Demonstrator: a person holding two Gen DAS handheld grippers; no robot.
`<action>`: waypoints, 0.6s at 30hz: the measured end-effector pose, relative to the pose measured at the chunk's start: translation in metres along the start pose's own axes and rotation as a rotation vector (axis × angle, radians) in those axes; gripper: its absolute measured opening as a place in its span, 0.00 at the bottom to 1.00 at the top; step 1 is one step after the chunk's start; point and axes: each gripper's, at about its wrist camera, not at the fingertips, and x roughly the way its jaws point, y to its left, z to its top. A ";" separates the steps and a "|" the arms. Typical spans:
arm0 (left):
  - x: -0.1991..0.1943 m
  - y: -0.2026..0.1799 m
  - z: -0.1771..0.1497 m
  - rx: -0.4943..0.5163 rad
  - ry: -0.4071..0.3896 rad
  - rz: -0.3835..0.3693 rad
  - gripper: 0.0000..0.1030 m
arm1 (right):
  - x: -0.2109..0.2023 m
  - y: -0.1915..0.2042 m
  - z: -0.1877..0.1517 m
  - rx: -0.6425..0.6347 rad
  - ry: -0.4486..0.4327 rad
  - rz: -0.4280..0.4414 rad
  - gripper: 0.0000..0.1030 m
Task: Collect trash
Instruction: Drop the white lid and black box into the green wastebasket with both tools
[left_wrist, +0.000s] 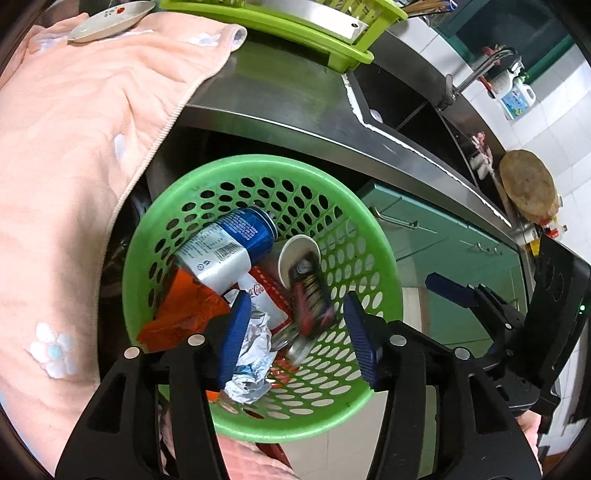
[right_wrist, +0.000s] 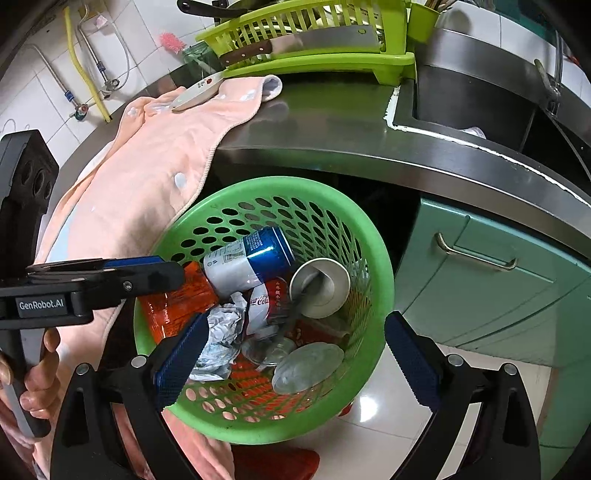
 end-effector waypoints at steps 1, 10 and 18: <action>-0.003 0.000 -0.001 0.002 -0.006 0.004 0.54 | -0.001 0.001 -0.001 -0.002 -0.003 -0.002 0.90; -0.037 0.011 -0.013 0.035 -0.092 0.068 0.66 | -0.015 0.018 -0.007 -0.023 -0.043 0.013 0.90; -0.073 0.032 -0.031 0.031 -0.173 0.136 0.77 | -0.025 0.045 -0.012 -0.056 -0.079 0.022 0.90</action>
